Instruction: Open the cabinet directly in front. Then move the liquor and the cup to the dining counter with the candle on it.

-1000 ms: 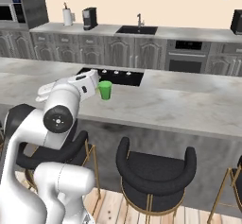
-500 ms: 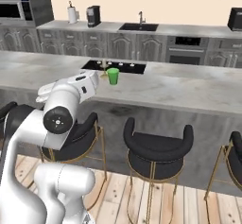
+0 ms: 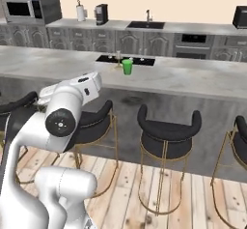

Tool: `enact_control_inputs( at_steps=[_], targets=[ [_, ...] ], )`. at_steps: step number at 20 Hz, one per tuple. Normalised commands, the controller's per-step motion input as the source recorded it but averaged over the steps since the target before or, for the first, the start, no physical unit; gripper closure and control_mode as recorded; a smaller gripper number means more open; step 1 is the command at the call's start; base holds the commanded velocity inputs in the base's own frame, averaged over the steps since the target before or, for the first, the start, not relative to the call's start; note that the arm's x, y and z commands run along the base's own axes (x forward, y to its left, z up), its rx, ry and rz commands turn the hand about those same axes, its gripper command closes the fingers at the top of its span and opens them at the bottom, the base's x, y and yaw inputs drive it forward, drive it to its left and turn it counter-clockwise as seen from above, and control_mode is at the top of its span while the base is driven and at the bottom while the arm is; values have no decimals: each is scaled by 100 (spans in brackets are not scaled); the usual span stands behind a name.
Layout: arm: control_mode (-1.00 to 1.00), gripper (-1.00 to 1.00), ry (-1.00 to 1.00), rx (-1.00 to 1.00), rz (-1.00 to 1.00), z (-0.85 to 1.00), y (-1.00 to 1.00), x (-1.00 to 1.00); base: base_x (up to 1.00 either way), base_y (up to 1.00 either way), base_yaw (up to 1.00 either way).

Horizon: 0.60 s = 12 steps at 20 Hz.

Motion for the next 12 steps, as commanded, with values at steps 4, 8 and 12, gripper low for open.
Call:
enact_control_inputs(
  at_steps=[4, 8, 12],
  targets=[
    [100, -100, 0, 0, 0, 0, 0, 0, -57, 98, 0],
    [100, -100, 0, 0, 0, 0, 0, 0, -36, 100, 0],
    [100, -100, 0, 0, 0, 0, 0, 0, -20, 100, 0]
  ],
)
